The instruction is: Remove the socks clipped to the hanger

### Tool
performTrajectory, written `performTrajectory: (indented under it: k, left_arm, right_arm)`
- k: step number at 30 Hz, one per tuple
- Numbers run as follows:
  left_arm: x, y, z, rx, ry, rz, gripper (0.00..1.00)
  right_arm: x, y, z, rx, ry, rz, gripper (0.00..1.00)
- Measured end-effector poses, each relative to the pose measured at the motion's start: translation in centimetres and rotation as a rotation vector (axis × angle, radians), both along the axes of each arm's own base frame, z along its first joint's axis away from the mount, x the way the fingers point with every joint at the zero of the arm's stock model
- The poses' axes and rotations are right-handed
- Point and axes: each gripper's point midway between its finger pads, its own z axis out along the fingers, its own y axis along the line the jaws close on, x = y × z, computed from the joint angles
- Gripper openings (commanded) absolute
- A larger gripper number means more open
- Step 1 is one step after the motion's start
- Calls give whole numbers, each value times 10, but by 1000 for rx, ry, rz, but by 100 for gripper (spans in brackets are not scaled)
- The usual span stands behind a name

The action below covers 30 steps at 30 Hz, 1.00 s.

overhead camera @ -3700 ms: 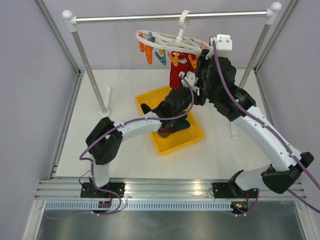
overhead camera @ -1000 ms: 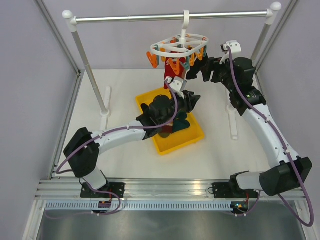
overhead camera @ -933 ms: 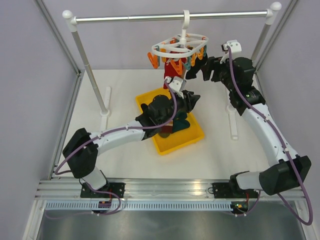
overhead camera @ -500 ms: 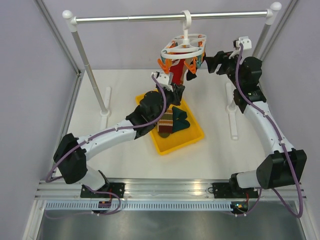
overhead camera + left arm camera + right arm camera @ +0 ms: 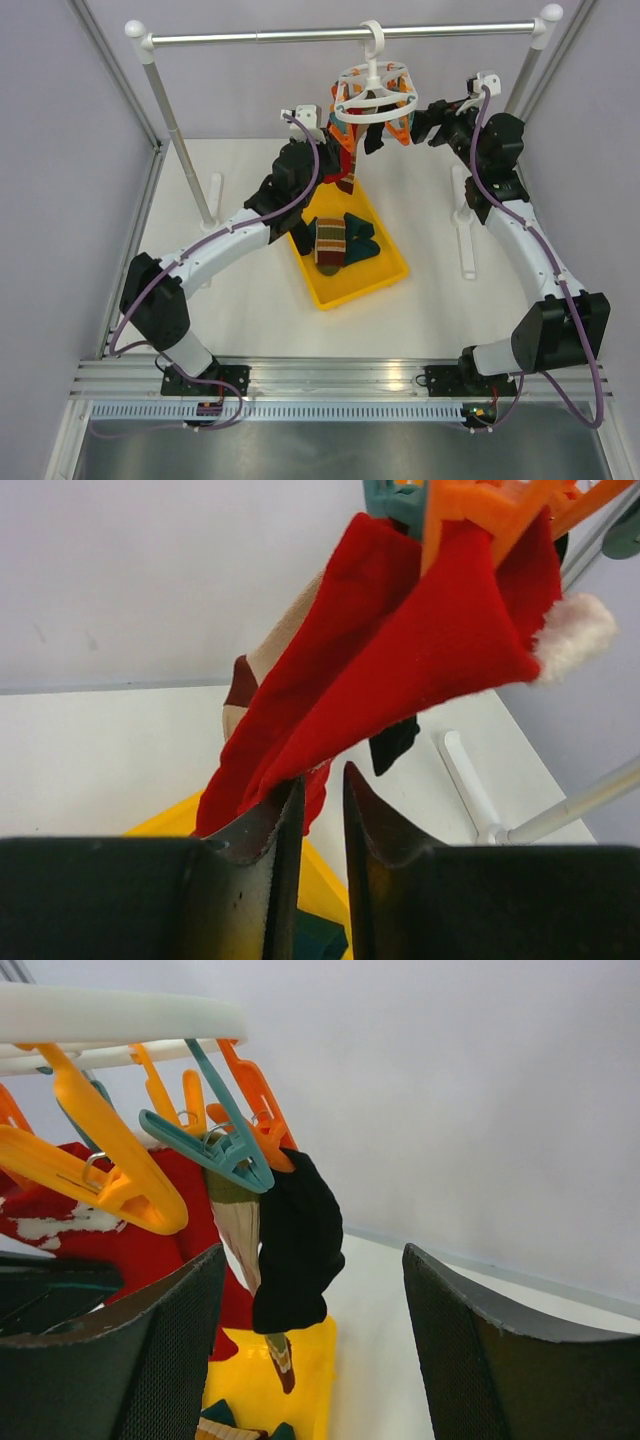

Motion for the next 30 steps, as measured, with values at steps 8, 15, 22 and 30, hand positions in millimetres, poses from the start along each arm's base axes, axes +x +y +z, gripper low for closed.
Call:
performTrajectory:
  k: [8,15,22,30]
  left_arm:
    - [13,12,3,0,16,23,28]
    - [20,17,11,-13,11,30,28]
    - [23,19,12,-17,19,26,28]
    - [24,21,12,-15,26,26,28]
  right_arm:
    - [-1,2,-9,-6,15,16,75]
    - [0,3,-19,-13,34,19,75]
    - [1,5,-21,-13,32,29,73]
    - [10,7,-34,-15,52,37,64]
